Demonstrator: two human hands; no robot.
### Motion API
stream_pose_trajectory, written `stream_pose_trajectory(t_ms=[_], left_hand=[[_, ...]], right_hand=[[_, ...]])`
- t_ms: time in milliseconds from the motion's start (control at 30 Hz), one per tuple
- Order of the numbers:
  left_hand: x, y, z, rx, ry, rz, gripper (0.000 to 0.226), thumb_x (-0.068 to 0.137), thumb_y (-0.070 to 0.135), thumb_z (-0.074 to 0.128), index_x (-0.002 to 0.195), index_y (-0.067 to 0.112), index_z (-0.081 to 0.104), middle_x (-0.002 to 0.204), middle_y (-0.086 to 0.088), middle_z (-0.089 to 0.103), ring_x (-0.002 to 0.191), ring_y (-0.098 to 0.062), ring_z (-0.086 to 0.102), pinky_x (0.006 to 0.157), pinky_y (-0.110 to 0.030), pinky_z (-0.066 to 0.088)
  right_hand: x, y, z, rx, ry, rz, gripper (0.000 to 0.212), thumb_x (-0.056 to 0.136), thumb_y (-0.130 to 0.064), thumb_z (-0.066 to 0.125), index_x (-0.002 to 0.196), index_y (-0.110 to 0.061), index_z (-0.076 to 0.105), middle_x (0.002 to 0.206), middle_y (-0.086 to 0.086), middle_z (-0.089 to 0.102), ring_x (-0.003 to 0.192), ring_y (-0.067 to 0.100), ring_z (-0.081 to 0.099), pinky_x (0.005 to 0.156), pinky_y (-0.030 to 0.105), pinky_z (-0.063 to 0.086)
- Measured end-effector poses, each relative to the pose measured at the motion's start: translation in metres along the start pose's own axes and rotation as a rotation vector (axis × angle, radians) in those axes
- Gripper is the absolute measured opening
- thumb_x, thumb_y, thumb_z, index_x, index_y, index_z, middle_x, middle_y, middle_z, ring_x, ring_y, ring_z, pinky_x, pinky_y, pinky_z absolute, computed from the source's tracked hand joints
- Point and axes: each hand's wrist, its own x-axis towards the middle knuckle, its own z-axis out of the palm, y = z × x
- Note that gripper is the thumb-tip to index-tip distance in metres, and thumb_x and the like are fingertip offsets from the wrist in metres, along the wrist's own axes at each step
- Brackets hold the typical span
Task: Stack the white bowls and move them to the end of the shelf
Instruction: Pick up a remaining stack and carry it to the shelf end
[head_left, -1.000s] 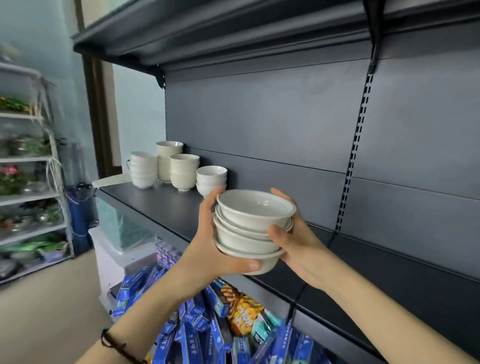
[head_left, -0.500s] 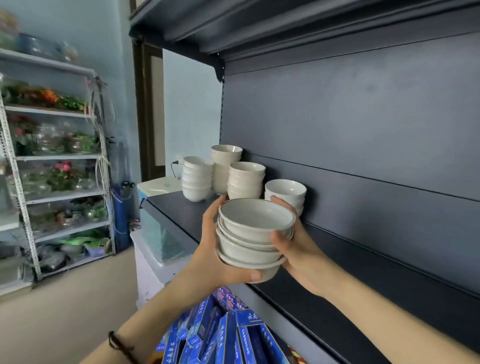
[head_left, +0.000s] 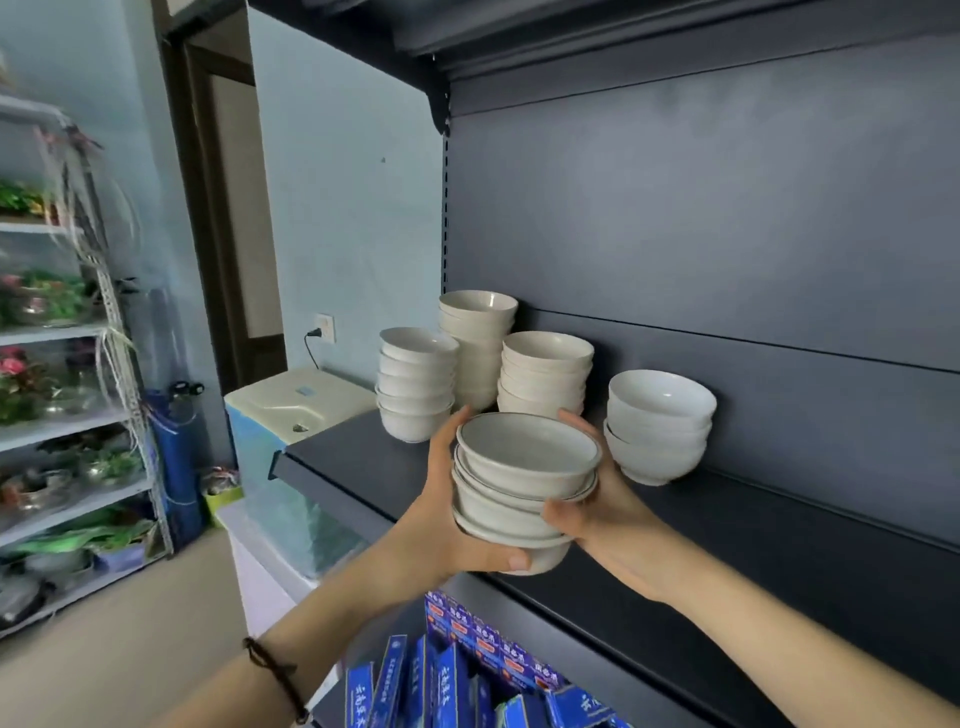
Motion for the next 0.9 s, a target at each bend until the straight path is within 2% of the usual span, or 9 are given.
stream_pose_trajectory(t_ms=[100, 233, 333, 400, 467, 600, 800, 900], left_hand=[[0.017, -0.024, -0.020, 0.026, -0.054, -0.001, 0.132, 0.057, 0.017, 0.090, 0.147, 0.034, -0.006, 0.152, 0.017, 0.026, 0.141, 0.002, 0.030, 0.107, -0.016, 0.036], [0.044, -0.052, -0.043, 0.036, -0.112, -0.025, 0.129, 0.060, 0.005, 0.087, 0.147, 0.031, -0.005, 0.154, 0.012, 0.022, 0.141, 0.003, 0.029, 0.107, -0.013, 0.034], [0.068, -0.064, -0.057, 0.049, -0.168, -0.022, 0.129, 0.061, -0.005, 0.088, 0.145, 0.033, -0.003, 0.152, 0.015, 0.022, 0.138, 0.009, 0.029, 0.105, -0.011, 0.033], [0.081, -0.069, -0.066, 0.056, -0.192, -0.027, 0.126, 0.061, -0.012, 0.086, 0.143, 0.033, 0.001, 0.148, 0.019, 0.025, 0.133, 0.015, 0.032, 0.101, -0.007, 0.034], [0.092, -0.075, -0.074, 0.079, -0.198, -0.021, 0.124, 0.060, -0.012, 0.086, 0.140, 0.037, 0.006, 0.145, 0.023, 0.028, 0.131, 0.017, 0.034, 0.100, -0.007, 0.035], [0.107, -0.089, -0.088, 0.107, -0.209, 0.006, 0.126, 0.059, -0.010, 0.088, 0.139, 0.040, 0.004, 0.148, 0.022, 0.024, 0.136, 0.013, 0.029, 0.104, -0.009, 0.032], [0.115, -0.104, -0.095, 0.067, -0.203, 0.044, 0.129, 0.060, -0.006, 0.088, 0.139, 0.045, 0.001, 0.145, 0.037, 0.025, 0.137, 0.015, 0.026, 0.104, -0.007, 0.031], [0.116, -0.108, -0.096, 0.030, -0.181, 0.041, 0.129, 0.060, -0.005, 0.088, 0.140, 0.045, 0.000, 0.146, 0.037, 0.022, 0.137, 0.016, 0.025, 0.104, -0.008, 0.031]], right_hand=[[0.021, 0.013, -0.004, -0.057, 0.007, 0.011, 0.130, 0.038, -0.040, 0.099, 0.143, -0.046, 0.023, 0.136, -0.020, 0.057, 0.130, 0.003, 0.051, 0.097, 0.024, 0.050], [0.048, 0.028, -0.009, -0.087, 0.047, 0.023, 0.127, 0.038, -0.043, 0.098, 0.140, -0.048, 0.023, 0.129, -0.026, 0.058, 0.126, -0.003, 0.052, 0.094, 0.021, 0.050], [0.065, 0.036, -0.014, -0.116, 0.075, 0.029, 0.123, 0.040, -0.046, 0.097, 0.137, -0.049, 0.021, 0.125, -0.032, 0.058, 0.124, -0.008, 0.052, 0.093, 0.017, 0.049], [0.074, 0.042, -0.018, -0.133, 0.105, 0.034, 0.126, 0.041, -0.048, 0.096, 0.141, -0.046, 0.019, 0.129, -0.032, 0.055, 0.128, -0.006, 0.048, 0.097, 0.019, 0.048], [0.084, 0.045, -0.022, -0.184, 0.109, 0.011, 0.129, 0.043, -0.049, 0.096, 0.144, -0.044, 0.016, 0.133, -0.032, 0.051, 0.132, -0.005, 0.045, 0.100, 0.019, 0.047], [0.103, 0.049, -0.023, -0.221, 0.109, 0.027, 0.129, 0.043, -0.048, 0.096, 0.140, -0.055, 0.012, 0.134, -0.035, 0.047, 0.130, -0.009, 0.044, 0.095, 0.015, 0.047], [0.115, 0.056, -0.021, -0.300, 0.180, -0.003, 0.128, 0.044, -0.052, 0.094, 0.142, -0.052, 0.012, 0.143, -0.026, 0.043, 0.133, -0.006, 0.043, 0.098, 0.016, 0.045], [0.118, 0.060, -0.020, -0.337, 0.226, -0.015, 0.127, 0.043, -0.054, 0.094, 0.141, -0.053, 0.013, 0.139, -0.032, 0.043, 0.133, -0.007, 0.042, 0.102, 0.018, 0.045]])
